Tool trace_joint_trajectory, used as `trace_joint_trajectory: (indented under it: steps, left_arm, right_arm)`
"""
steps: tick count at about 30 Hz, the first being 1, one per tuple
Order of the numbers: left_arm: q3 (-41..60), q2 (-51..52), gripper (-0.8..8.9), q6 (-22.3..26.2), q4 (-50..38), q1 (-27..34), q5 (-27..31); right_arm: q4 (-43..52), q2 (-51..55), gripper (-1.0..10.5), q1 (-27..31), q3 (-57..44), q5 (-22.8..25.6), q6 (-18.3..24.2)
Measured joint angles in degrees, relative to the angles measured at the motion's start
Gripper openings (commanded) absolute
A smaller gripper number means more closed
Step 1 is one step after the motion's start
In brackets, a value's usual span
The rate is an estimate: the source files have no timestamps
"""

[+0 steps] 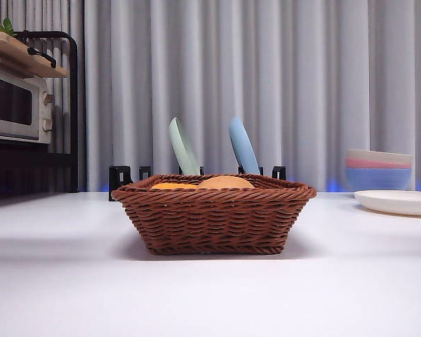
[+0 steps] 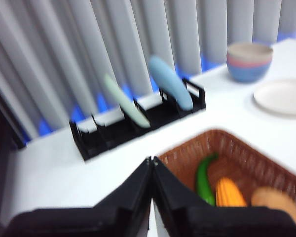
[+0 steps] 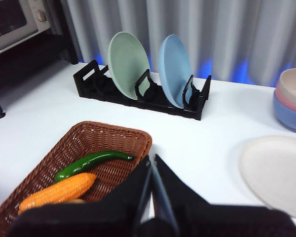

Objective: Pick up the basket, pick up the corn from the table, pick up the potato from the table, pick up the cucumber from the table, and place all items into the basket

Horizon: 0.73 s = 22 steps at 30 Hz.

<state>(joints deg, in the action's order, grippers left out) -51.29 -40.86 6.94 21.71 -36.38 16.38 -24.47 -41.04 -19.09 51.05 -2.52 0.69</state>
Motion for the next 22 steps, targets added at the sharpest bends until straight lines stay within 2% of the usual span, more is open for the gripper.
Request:
trace_joint_trajectory:
  steps: [3,7,13,22]
  left_arm:
    - [8.3,6.8,-0.09,-1.4,0.0,0.0,0.0]
    - [14.6,14.1,-0.09,-4.8,0.4,0.0,0.0]
    - [14.2,15.3,-0.01,-7.6,0.6,0.0,1.1]
    - [14.2,15.0,-0.01,-8.1,3.8,0.0,1.3]
  right_arm:
    - [3.0,5.0,-0.1,-0.4,-7.9,2.1,-0.2]
    - [0.0,8.3,-0.1,-0.4,-13.2,2.8,-1.5]
    - [-0.8,8.1,0.0,-0.4,-13.2,5.3,-4.6]
    - [-0.9,8.0,0.0,-0.4,-13.2,7.2,-5.4]
